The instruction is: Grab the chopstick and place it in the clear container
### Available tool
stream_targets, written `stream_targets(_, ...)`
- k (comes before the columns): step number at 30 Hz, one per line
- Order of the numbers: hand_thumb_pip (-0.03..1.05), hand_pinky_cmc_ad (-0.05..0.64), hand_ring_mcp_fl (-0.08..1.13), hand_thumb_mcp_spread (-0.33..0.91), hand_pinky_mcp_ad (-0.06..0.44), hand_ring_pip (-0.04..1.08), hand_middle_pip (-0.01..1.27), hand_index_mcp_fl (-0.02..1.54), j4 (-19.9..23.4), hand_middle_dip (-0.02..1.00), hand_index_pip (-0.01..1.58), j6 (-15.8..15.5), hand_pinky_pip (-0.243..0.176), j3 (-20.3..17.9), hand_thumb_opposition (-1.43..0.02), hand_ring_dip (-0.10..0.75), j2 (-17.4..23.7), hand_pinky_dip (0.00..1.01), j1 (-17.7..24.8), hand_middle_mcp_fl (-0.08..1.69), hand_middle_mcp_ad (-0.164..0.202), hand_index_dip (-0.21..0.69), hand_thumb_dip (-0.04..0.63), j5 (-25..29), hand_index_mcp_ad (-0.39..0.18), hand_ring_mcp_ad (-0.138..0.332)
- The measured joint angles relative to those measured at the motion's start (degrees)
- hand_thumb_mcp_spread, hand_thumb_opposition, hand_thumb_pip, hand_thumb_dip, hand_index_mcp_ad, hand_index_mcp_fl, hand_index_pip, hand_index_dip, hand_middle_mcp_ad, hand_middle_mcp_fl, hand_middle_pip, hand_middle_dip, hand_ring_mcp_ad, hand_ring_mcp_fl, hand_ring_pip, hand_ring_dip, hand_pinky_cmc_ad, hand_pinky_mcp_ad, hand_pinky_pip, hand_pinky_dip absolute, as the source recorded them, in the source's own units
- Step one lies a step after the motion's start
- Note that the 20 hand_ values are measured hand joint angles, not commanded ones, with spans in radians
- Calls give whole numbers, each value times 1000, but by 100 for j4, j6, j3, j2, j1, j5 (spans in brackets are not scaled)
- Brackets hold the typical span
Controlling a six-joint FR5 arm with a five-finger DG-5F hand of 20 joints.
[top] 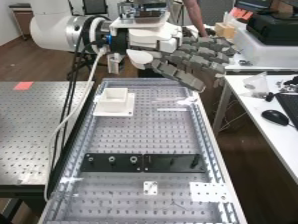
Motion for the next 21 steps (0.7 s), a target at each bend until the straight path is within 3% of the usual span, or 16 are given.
stream_targets(21,538,510,-17,98,314,96,138,2,49,115,56,-31,-124,16,-836,31,-18,176,39,-12,61,105,10,17,-122,213)
